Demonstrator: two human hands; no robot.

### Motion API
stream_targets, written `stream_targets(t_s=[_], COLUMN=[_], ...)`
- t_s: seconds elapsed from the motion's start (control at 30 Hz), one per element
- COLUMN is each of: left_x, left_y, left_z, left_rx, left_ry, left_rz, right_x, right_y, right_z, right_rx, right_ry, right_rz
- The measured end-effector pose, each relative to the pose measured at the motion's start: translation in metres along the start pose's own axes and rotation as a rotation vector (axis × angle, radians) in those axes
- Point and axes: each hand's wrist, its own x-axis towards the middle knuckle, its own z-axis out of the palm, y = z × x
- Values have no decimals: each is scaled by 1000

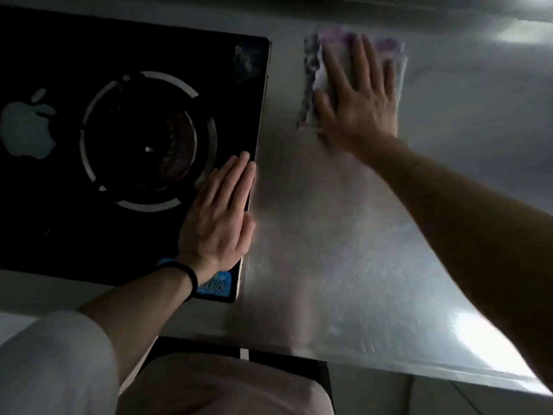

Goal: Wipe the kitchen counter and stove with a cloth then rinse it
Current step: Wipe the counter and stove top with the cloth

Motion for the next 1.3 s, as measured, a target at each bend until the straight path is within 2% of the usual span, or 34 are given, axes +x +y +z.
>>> stream_targets(t_s=[0.1, 0.23, 0.4, 0.53, 0.63, 0.8, 0.87, 0.97, 1.07, 1.2, 1.3], left_x=[0, 1, 2, 0, 2, 2, 2, 2, 0, 1, 1], left_y=[0, 1, 1, 1, 2, 2, 2, 2, 3, 7, 6], left_z=[1, 1, 0, 1, 0, -2, -1, -2, -4, -7, -7], left_rx=[3, 10, -1, -18, -18, -5, -4, -4, -7, -16, -24], left_ry=[17, 28, 43, 56, 58, 94, 109, 107, 100, 86, 78], left_rz=[9, 13, 20, 21, 35, 52, 60, 59, 48, 46, 44], right_x=[18, -25, -195, -314, -318, -330, -343, -365, -371, -339, -321], right_y=[-1, -25, -78, -127, -145, -101, -52, 29, 58, 7, -71], right_z=[-3, 3, 40, 74, 78, 67, 59, 36, 24, 33, 50], right_rx=[5, 35, 62, 79, 94, 99, 58, 32, 86, 116, 126], right_ry=[18, 51, -16, -77, -74, -43, -12, -26, 10, 80, 60], right_rz=[52, 122, 111, 200, 276, 181, 287, 544, 689, 975, 911])
